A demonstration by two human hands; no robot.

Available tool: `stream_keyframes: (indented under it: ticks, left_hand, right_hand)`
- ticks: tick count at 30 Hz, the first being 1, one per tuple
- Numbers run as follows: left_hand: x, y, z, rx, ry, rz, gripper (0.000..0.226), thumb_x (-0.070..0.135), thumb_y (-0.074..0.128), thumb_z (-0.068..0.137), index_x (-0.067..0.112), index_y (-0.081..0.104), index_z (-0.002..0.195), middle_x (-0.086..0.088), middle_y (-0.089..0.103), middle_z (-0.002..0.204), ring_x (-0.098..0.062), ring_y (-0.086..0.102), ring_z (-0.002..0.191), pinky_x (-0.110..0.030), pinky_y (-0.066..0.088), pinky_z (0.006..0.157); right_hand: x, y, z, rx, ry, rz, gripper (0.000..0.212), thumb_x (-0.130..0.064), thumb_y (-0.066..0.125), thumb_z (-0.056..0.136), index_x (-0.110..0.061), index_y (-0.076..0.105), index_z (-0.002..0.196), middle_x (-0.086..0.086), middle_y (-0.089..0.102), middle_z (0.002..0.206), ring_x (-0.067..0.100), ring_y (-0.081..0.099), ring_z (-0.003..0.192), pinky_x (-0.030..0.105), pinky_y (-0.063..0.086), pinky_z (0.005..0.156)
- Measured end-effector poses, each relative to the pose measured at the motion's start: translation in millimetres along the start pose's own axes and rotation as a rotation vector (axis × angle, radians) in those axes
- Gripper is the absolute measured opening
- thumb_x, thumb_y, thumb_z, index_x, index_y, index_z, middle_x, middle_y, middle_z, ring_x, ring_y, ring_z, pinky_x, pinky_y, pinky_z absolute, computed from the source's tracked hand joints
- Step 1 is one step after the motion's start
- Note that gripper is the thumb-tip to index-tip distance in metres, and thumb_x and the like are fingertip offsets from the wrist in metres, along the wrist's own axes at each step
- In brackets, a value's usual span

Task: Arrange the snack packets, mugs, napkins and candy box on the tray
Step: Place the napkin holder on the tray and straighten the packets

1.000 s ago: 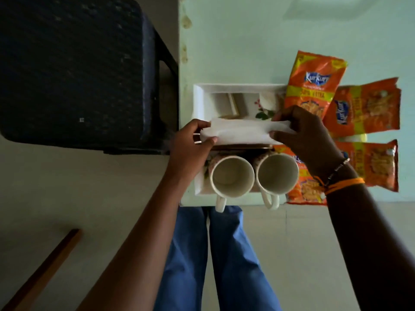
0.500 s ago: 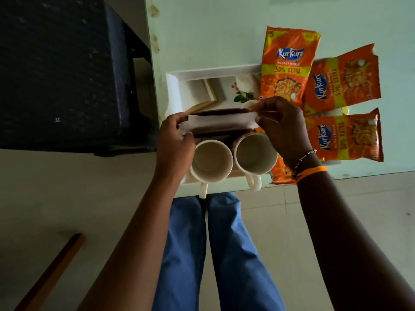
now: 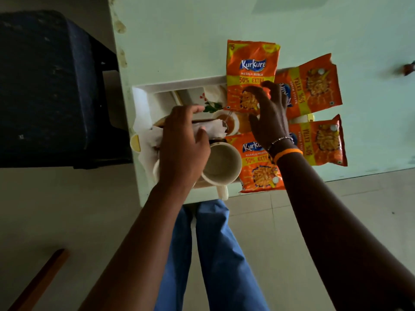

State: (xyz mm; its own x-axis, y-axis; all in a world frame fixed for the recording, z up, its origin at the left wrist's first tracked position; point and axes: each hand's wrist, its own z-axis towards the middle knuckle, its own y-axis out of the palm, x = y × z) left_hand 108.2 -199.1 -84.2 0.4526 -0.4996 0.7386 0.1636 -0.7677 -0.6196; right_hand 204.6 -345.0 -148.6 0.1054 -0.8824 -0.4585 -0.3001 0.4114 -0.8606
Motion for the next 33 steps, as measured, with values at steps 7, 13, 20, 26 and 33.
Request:
stream_keyframes:
  ticks: [7, 13, 20, 26, 33]
  left_hand:
    - [40, 31, -15, -0.049, 0.177, 0.039, 0.028, 0.005, 0.051, 0.087, 0.011, 0.055, 0.113, -0.007, 0.055, 0.125, -0.013, 0.045, 0.122, -0.017, 0.037, 0.099]
    - [64, 76, -41, -0.324, 0.198, -0.049, 0.042, 0.003, 0.038, 0.086, 0.012, 0.049, 0.125, -0.006, 0.048, 0.137, -0.011, 0.027, 0.135, -0.002, 0.013, 0.101]
    - [32, 127, -65, -0.561, 0.093, 0.367, 0.068, 0.014, 0.043, 0.093, 0.020, 0.004, 0.147, -0.009, -0.002, 0.159, -0.033, -0.014, 0.144, -0.046, 0.002, 0.118]
    - [19, 145, -76, -0.513, 0.106, 0.433, 0.066, 0.010, 0.027, 0.093, 0.024, -0.009, 0.146, -0.008, -0.016, 0.157, -0.036, -0.022, 0.141, -0.048, -0.010, 0.117]
    - [18, 149, -73, -0.487, 0.118, 0.467, 0.073, 0.011, 0.041, 0.093, 0.024, -0.005, 0.147, -0.006, -0.013, 0.158, -0.034, -0.019, 0.142, -0.043, -0.014, 0.113]
  right_hand:
    - [21, -2, 32, -0.083, -0.270, -0.230, 0.053, 0.003, 0.048, 0.080, -0.024, 0.051, 0.125, 0.014, 0.037, 0.144, 0.040, 0.036, 0.125, 0.049, 0.047, 0.090]
    - [56, -24, 22, 0.012, -0.134, -0.245, 0.046, -0.003, 0.052, 0.081, -0.021, 0.052, 0.123, 0.014, 0.042, 0.141, 0.039, 0.033, 0.130, 0.051, 0.040, 0.100]
    - [93, -27, 17, -0.160, -0.153, -0.418, 0.064, -0.027, 0.058, 0.085, -0.031, 0.029, 0.142, 0.007, 0.014, 0.158, 0.037, 0.001, 0.146, 0.059, 0.000, 0.115]
    - [89, -22, 16, -0.100, -0.089, -0.403, 0.064, -0.031, 0.054, 0.089, -0.032, 0.021, 0.144, 0.010, 0.011, 0.158, 0.037, 0.001, 0.145, 0.057, 0.001, 0.117]
    - [93, -28, -68, -0.076, -0.117, -0.356, 0.044, -0.032, 0.038, 0.090, -0.022, 0.049, 0.131, 0.005, 0.039, 0.149, 0.037, 0.016, 0.144, 0.062, -0.004, 0.112]
